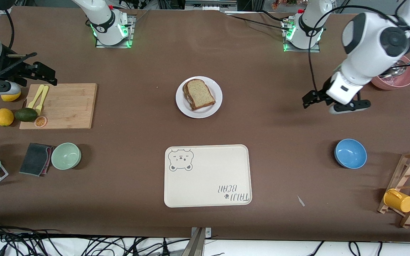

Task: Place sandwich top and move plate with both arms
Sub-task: 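Withdraw the right gripper back toward the cutting board, then reach the left gripper to the white plate rim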

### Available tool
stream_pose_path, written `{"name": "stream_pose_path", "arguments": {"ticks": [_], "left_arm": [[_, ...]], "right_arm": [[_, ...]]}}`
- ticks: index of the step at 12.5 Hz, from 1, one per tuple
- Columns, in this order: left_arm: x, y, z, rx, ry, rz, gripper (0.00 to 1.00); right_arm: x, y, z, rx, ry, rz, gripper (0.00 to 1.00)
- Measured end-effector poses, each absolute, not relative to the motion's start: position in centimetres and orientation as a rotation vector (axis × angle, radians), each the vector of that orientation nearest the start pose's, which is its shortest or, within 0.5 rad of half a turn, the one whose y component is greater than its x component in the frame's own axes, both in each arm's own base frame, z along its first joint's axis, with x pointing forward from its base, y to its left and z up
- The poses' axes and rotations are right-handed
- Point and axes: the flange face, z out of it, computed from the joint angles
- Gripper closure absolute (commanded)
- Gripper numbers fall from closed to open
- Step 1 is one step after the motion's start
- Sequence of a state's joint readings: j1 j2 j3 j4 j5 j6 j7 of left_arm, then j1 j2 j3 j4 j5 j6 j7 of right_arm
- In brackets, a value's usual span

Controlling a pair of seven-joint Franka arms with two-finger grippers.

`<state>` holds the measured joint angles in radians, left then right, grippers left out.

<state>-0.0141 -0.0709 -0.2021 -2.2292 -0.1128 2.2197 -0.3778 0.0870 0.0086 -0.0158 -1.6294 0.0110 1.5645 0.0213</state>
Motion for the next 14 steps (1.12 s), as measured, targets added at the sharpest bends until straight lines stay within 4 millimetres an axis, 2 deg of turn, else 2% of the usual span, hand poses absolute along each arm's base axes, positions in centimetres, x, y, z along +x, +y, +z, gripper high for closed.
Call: {"name": "stream_pose_path", "arguments": {"ticks": [3, 8, 11, 14], "left_arm": [[49.7, -15.8, 38.0, -3.221, -0.464, -0.102, 0.00], [50.7, -19.9, 31.3, -3.327, -0.575, -0.049, 0.01], [50.5, -22.8, 30.1, -3.380, -0.572, -0.019, 0.03], [49.3, -25.2, 28.7, -3.495, -0.547, 0.109, 0.01]], "right_arm": [[55.5, 6.0, 59.5, -3.130, -0.129, 0.052, 0.00], [56.0, 5.3, 58.9, -3.131, -0.108, 0.061, 0.00], [56.0, 4.9, 58.8, -3.131, -0.102, 0.065, 0.00], [56.0, 4.3, 58.8, -3.131, -0.091, 0.067, 0.00]]}}
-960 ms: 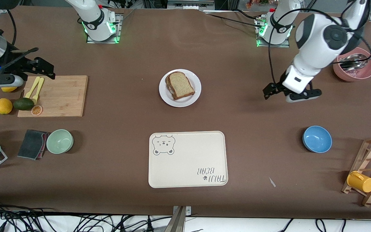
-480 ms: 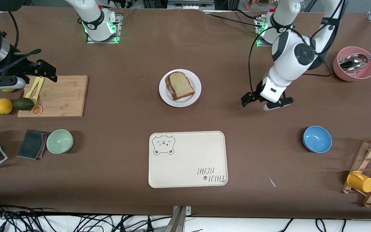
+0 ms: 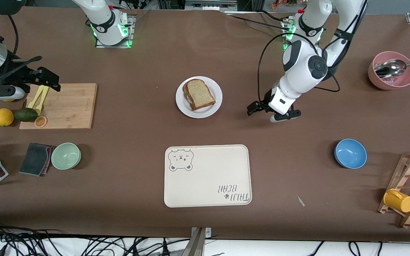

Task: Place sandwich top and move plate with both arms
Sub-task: 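Reach the left gripper to the white plate rim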

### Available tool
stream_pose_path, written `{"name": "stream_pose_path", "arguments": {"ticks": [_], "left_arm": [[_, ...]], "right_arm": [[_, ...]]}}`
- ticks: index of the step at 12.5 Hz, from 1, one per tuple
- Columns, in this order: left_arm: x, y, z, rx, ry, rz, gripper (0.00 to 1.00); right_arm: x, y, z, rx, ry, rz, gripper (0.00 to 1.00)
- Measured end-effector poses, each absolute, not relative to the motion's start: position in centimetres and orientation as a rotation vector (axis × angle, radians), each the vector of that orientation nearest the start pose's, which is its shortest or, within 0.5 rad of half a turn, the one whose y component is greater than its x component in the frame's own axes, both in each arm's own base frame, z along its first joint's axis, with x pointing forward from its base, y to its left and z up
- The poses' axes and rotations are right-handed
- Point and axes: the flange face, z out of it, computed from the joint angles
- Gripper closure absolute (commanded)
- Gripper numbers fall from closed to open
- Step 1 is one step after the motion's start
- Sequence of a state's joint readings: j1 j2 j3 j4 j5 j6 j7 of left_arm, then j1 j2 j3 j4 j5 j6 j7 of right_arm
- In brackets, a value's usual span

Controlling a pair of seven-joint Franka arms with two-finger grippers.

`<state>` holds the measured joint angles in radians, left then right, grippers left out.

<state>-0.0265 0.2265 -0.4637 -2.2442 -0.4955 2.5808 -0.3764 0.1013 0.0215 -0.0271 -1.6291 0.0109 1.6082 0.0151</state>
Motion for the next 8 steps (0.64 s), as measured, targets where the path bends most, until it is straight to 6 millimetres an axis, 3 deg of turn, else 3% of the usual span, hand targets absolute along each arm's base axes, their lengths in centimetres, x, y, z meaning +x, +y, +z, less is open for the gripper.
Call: {"name": "stream_pose_path", "arguments": {"ticks": [4, 8], "left_arm": [[48.1, -26.3, 25.5, -3.678, -0.470, 0.222, 0.01], [46.0, -29.2, 23.1, -3.768, -0.503, 0.166, 0.01]], "right_arm": [[56.1, 3.9, 59.2, -3.131, -0.079, 0.050, 0.00], [56.1, 2.1, 63.0, -3.131, -0.031, -0.062, 0.00]]}}
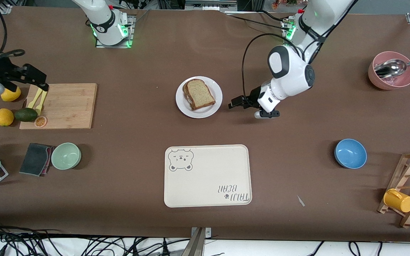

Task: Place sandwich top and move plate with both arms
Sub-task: 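Reach the left gripper to the white plate rim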

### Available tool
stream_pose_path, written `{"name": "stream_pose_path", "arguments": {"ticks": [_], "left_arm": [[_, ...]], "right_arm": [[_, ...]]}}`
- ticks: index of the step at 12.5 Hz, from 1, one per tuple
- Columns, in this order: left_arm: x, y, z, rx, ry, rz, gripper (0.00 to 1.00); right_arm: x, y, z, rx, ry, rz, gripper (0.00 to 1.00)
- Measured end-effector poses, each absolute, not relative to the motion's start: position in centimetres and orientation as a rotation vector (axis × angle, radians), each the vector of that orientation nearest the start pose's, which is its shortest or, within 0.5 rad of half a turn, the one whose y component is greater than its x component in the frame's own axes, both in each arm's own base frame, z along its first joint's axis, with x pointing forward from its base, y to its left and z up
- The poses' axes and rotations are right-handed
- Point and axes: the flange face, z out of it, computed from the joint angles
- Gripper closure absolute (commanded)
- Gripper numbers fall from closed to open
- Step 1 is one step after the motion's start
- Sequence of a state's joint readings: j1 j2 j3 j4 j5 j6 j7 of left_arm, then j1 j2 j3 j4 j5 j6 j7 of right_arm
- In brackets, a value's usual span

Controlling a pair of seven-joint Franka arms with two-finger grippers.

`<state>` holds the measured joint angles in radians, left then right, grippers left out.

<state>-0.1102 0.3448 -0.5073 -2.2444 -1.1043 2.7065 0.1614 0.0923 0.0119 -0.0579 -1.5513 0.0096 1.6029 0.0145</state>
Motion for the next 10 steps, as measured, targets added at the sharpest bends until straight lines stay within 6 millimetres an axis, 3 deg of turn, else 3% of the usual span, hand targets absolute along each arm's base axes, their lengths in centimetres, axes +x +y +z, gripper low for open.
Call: {"name": "stream_pose_path", "arguments": {"ticks": [2, 3, 7, 10], "left_arm": [[44.1, -30.8, 21.6, 2.435, 0.343, -0.078, 0.01], [43.1, -31.3, 20.8, 2.427, 0.349, -0.059, 0.01], [39.0, -31.9, 17.5, 2.355, 0.346, 0.018, 0.01], [37.2, -31.7, 15.8, 2.335, 0.333, 0.072, 0.01]], "right_arm": [[55.5, -0.2, 65.3, -3.132, -0.021, -0.080, 0.00], [55.4, -1.0, 65.5, -3.133, -0.045, -0.073, 0.00], [56.7, -0.6, 63.1, -3.136, -0.101, -0.007, 0.00], [56.7, -0.9, 62.9, -3.154, -0.099, 0.022, 0.00]]}}
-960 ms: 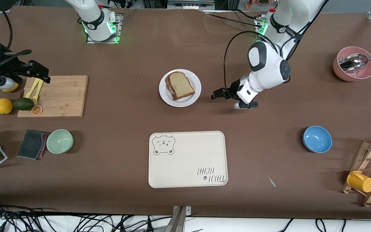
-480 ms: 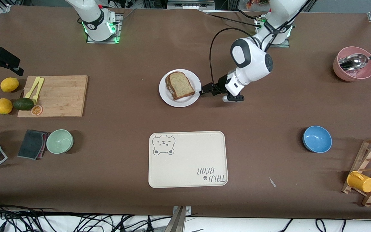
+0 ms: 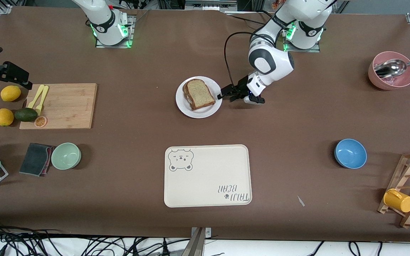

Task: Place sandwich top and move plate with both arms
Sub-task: 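Reach the left gripper to the white plate rim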

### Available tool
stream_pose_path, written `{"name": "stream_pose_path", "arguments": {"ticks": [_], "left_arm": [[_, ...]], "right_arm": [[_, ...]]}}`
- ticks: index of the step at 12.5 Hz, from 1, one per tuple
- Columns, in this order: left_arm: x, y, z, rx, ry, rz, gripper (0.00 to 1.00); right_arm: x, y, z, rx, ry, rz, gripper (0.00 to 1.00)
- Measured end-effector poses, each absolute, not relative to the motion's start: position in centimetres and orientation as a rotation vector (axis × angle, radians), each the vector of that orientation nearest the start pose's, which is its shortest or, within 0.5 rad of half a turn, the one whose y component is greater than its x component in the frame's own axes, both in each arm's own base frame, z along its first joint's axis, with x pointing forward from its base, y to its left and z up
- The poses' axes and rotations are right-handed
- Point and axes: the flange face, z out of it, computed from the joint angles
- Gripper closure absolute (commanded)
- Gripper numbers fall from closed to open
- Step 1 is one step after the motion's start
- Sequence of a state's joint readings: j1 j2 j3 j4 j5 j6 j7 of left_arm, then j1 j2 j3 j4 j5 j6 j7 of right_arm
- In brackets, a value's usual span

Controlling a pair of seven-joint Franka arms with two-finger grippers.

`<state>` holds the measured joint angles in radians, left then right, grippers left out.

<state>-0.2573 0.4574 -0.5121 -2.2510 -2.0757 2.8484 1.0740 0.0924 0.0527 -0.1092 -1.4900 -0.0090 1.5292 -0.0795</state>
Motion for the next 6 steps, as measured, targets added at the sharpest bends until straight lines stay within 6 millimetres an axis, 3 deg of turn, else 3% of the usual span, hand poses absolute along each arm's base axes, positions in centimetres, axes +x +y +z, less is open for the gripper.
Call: {"name": "stream_pose_path", "arguments": {"ticks": [3, 6], "left_arm": [[35.4, -33.3, 15.2, 2.335, 0.321, 0.042, 0.06], [34.2, -34.6, 15.0, 2.335, 0.302, 0.020, 0.28]], "right_arm": [[56.0, -1.0, 63.2, -3.166, -0.098, 0.077, 0.00], [55.4, -1.4, 63.5, -3.175, -0.089, 0.112, 0.00]]}}
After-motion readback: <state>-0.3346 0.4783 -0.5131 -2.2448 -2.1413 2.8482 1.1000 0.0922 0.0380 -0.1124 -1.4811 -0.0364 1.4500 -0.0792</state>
